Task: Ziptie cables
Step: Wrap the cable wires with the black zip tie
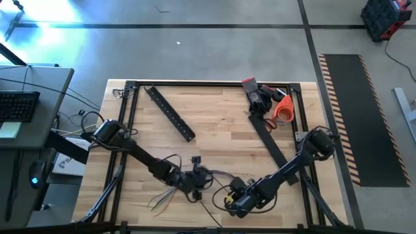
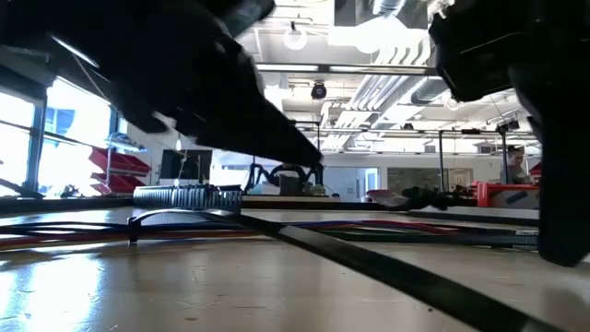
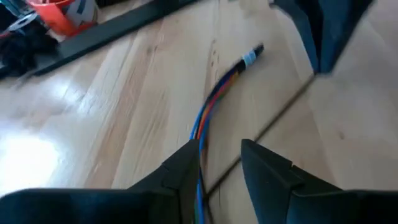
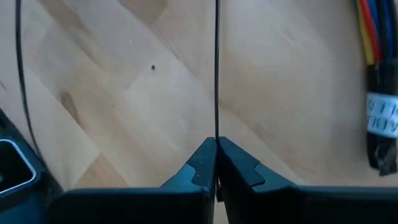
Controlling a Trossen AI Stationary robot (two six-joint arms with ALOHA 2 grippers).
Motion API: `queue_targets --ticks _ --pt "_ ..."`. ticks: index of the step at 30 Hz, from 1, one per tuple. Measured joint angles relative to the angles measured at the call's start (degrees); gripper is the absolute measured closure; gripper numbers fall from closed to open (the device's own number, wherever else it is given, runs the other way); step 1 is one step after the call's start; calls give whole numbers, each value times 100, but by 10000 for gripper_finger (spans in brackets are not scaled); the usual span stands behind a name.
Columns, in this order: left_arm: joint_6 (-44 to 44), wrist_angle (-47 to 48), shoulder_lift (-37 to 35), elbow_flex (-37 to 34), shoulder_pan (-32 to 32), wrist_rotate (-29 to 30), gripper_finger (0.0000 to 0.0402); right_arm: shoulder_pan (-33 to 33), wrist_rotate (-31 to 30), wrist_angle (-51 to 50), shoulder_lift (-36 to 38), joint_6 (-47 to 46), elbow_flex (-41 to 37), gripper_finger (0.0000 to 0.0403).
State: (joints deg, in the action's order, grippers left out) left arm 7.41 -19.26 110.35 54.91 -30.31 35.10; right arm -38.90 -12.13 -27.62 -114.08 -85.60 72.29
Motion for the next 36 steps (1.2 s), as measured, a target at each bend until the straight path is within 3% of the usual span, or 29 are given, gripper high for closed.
queue_targets --ticks 3,6,12,18,27,36 --pt "212 766 -311 -2 -171 178 318 -34 -98 2 0 -101 0 403" --pt "720 1641 -530 -2 -230 -39 339 -26 -137 0 0 -114 0 403" --pt "1450 2768 -307 -9 26 -73 383 -28 -242 1 0 -98 0 403" --pt "1214 2173 68 -155 368 165 399 -28 -273 2 0 -96 0 403" --pt "249 1253 237 -172 683 49 401 -2 -291 351 -28 381 0 397" --pt "-65 1084 242 -168 1068 -198 401 27 -473 969 -219 1474 0 314"
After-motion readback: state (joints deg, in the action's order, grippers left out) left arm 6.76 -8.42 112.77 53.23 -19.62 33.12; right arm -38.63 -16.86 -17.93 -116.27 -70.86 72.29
